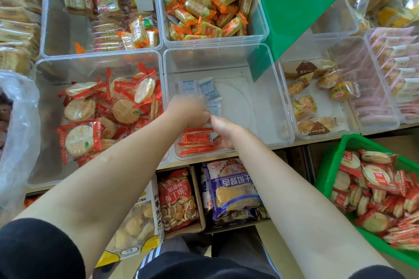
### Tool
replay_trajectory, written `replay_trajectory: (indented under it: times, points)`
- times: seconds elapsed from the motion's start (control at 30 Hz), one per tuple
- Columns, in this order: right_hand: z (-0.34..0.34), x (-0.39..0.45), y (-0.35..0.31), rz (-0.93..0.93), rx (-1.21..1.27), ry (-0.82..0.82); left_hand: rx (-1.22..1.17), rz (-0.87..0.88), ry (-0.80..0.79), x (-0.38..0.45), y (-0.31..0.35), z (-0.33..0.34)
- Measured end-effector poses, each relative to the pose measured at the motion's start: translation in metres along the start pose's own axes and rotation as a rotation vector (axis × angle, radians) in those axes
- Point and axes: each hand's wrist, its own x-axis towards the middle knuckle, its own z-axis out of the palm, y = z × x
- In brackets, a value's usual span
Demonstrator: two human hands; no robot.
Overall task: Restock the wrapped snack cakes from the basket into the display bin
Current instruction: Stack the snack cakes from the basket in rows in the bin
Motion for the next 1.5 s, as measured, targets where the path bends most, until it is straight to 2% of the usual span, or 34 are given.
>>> replay_trajectory:
  times: [0.1, 0.27, 0.43, 0.5, 0.57, 0.63, 0.7, 0.77, 0.87, 0.93, 1.03, 1.13, 1.2, 1.27, 1.5]
  points:
    - [0.001, -0.003, -0.001, 0.018, -0.065, -0.006, -0.017, 0.005, -0.043, 0.005, -0.002, -0.005]
    - [-0.013, -0.007, -0.003, 0.048, -0.302, 0.105, -0.028, -0.012, -0.062, 0.009, -0.003, -0.006]
    - [-0.027, -0.014, -0.004, -0.148, -0.253, 0.285, -0.013, -0.023, -0.030, 0.000, 0.004, -0.003]
    - [-0.031, -0.024, -0.006, -0.277, -0.153, 0.322, -0.015, -0.025, 0.063, -0.006, 0.010, -0.009]
    - [-0.038, -0.040, -0.008, -0.428, -0.067, 0.403, -0.087, 0.023, 0.282, -0.013, 0.023, -0.019]
    - [-0.051, -0.062, -0.003, -0.570, -0.007, 0.565, -0.209, 0.088, 0.502, -0.024, 0.046, -0.031]
    - [-0.069, -0.085, 0.008, -0.672, 0.054, 0.746, -0.294, 0.112, 0.582, -0.035, 0.078, -0.042]
    - [-0.097, -0.105, 0.026, -0.707, 0.145, 0.905, -0.324, 0.161, 0.532, -0.039, 0.116, -0.049]
    - [-0.150, -0.125, 0.065, -0.646, 0.259, 1.115, -0.311, 0.294, 0.312, -0.034, 0.182, -0.049]
    - [-0.189, -0.133, 0.099, -0.563, 0.294, 1.194, -0.269, 0.397, 0.190, -0.030, 0.229, -0.045]
    - [-0.247, -0.137, 0.156, -0.390, 0.268, 1.245, -0.242, 0.529, 0.102, -0.023, 0.299, -0.032]
    - [-0.293, -0.133, 0.219, -0.194, 0.215, 1.204, -0.261, 0.591, -0.068, -0.015, 0.364, -0.010]
    - [-0.315, -0.129, 0.256, -0.073, 0.233, 1.125, -0.307, 0.574, -0.228, -0.008, 0.399, 0.009]
    - [-0.333, -0.125, 0.286, 0.027, 0.263, 1.062, -0.283, 0.554, -0.310, 0.002, 0.424, 0.030]
    - [-0.360, -0.082, 0.324, 0.024, 0.148, 0.831, -0.274, 0.343, -0.280, 0.038, 0.456, 0.068]
